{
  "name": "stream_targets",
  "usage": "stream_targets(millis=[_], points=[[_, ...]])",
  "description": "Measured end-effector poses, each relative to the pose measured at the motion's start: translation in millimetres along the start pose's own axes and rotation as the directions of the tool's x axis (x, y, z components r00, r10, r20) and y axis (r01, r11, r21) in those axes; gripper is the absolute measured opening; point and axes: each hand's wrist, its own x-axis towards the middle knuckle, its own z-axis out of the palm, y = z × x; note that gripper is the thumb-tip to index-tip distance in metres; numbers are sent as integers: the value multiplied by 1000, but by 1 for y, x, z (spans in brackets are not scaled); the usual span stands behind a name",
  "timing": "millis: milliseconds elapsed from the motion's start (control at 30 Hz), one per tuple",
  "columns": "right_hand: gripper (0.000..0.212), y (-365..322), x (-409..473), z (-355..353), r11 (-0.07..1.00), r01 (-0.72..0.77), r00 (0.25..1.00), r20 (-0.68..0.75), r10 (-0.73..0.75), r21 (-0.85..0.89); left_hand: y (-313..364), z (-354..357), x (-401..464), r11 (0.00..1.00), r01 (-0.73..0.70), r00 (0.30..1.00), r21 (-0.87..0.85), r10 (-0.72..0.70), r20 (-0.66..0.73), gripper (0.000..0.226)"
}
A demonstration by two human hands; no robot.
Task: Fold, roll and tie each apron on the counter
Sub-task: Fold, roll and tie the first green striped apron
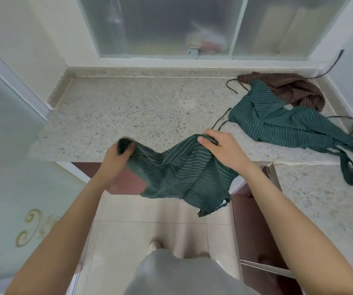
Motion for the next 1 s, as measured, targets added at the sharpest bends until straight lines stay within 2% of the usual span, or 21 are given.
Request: stream_targets(millis=[67,100,167,267,300,367,433,500,600,700,767,867,933,1000], points=[[24,-6,6,13,1000,-8,1000,-4,8,8,-6,-15,5,999,37,996,18,-35,-79,8],[24,-11,10,22,1000,-14,1000,-5,15,12,-8,-26,8,994,-14,999,105,19,-51,20],[23,-20,16,32,1000,-8,1000,12,7,13,-7,-36,15,961,-158,986,227,140,92,51],[22,-37,26,47,996,54,997,58,-50,-76,5,-24,23,914,-277,936,297,186,299,70],[21,-44,29,53,990,80,995,64,-73,-113,7,-18,24,888,-324,906,326,192,377,70],[18,-54,31,59,985,118,992,55,-112,-127,3,-2,29,843,-397,862,364,206,463,48],[14,-59,33,58,985,113,993,46,-108,-128,-9,3,37,834,-406,874,374,234,426,22],[19,-59,33,56,978,57,995,92,-39,-201,-24,-7,47,871,-342,908,353,209,364,8],[40,-49,36,58,895,-16,975,191,113,-445,-44,-26,59,815,-364,907,450,202,368,16],[39,-38,38,64,788,-14,929,284,238,-616,-61,-44,64,773,-369,915,516,205,348,20],[32,-33,38,64,795,-35,907,315,280,-606,-67,-59,65,800,-351,925,487,214,314,21],[29,-22,38,56,900,-126,914,303,268,-416,-65,-79,68,893,-290,920,344,161,358,16],[25,-18,43,50,893,-140,898,325,296,-427,-59,-91,72,946,-203,912,251,89,401,17],[16,-9,54,48,850,-103,874,361,325,-516,-52,-100,79,934,-199,899,298,52,435,18]])
